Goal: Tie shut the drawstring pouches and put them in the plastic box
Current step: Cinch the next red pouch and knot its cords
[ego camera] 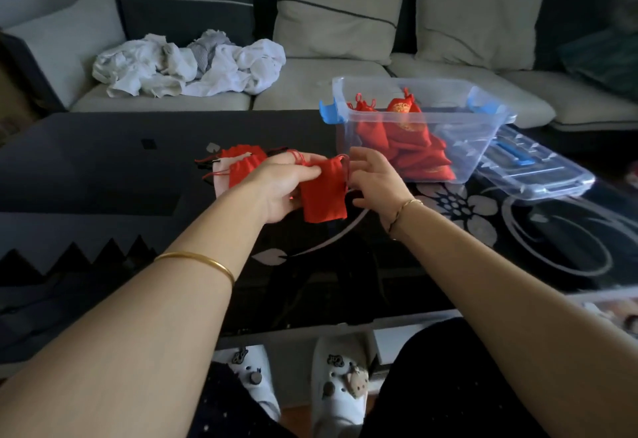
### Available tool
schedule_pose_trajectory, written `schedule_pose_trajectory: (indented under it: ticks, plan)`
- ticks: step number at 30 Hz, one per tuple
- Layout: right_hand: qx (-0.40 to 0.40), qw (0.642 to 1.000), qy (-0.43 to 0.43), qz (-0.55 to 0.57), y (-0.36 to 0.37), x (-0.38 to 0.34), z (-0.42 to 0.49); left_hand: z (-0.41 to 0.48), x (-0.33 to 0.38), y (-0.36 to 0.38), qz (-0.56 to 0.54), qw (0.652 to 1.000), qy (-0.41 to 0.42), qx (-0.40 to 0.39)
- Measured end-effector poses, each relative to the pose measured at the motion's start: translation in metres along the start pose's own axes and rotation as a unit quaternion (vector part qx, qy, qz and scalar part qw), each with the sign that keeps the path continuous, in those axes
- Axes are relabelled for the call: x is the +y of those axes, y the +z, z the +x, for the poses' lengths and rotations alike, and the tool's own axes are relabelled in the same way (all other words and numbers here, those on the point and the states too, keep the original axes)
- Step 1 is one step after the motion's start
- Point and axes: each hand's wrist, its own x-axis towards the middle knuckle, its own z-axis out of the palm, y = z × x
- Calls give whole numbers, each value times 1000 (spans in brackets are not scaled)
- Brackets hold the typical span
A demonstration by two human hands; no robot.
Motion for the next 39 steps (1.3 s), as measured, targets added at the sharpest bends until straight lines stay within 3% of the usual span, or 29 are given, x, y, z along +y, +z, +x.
schedule_pose_trajectory:
  ticks: [4,10,16,21,28,30,33,35,39]
  plan:
    - [-14,995,-4,-95,4,12,2,-2,-4,2,-12,1000,-19,-11]
    - [16,993,13,-117,-1,20,8,1,-1,-5,-73,995,-59,39]
    - [62,976,-46,-205,-13,20,10,7,2,-18,-25,992,-23,121]
    - [89,951,-81,-284,-22,22,13,11,1,-25,90,975,23,203]
    - [142,926,-97,-336,-29,20,14,10,1,-33,176,953,61,240]
    - [137,953,-81,-256,-29,17,12,9,2,-33,182,950,41,251]
    - [121,992,33,26,-29,5,8,10,1,-35,181,944,9,275]
    - [123,971,137,154,-31,3,8,11,2,-37,170,939,-12,298]
    - [150,927,265,218,-36,7,11,7,8,-37,60,932,-48,354]
